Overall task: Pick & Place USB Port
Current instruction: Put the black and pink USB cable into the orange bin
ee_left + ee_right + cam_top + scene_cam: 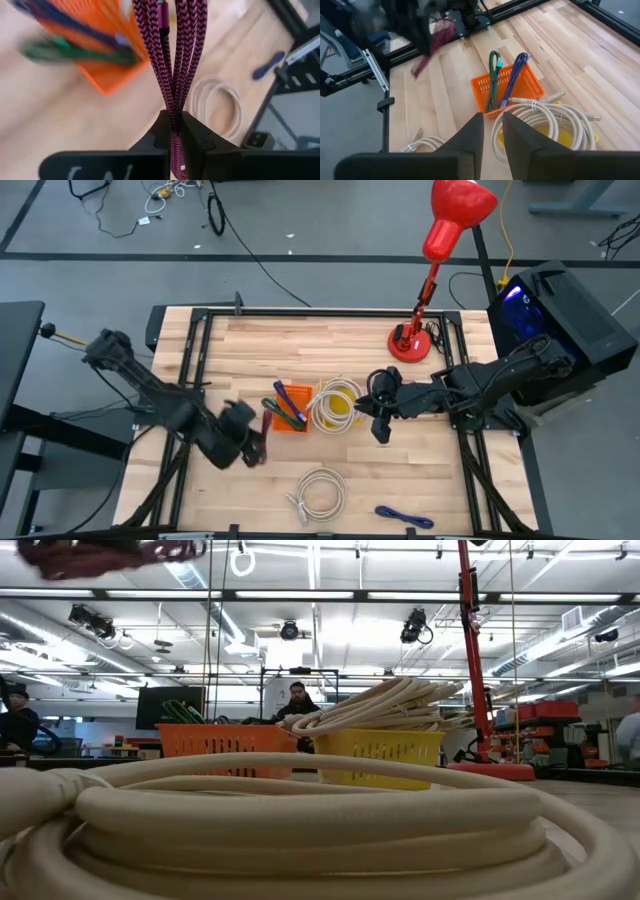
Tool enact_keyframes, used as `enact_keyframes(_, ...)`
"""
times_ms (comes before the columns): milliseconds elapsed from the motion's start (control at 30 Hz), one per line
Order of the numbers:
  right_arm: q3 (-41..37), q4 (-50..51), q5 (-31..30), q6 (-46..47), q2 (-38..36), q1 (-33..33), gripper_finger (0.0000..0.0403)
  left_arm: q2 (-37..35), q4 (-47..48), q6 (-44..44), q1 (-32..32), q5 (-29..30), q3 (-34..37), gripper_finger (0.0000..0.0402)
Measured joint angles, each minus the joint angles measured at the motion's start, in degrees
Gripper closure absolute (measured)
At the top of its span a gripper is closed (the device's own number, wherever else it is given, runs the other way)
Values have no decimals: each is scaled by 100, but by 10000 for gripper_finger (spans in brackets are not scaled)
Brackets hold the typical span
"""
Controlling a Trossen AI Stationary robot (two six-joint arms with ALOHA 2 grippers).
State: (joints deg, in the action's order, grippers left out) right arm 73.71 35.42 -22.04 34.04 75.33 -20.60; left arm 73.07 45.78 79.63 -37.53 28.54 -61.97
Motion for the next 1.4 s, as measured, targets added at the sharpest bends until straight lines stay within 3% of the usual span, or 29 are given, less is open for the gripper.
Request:
enact_keyframes(167,0,80,-2,114,0,0,328,-33,1633,-589,443,137,-644,382)
enact_keyframes(300,0,83,-1,154,0,0,328,-93,1558,-1199,903,256,-671,383)
enact_keyframes(533,0,84,-7,153,0,7,328,-122,430,-2695,1834,189,-676,383)
enact_keyframes(733,0,86,-4,153,0,7,328,-67,373,-3338,2496,-301,-637,383)
enact_keyframes(1133,0,204,-2,127,2,7,328,-65,-1662,-3444,3236,-1714,1024,383)
enact_keyframes(1400,0,204,-2,101,1,42,328,7,-1965,-3539,3553,-1803,1132,383)
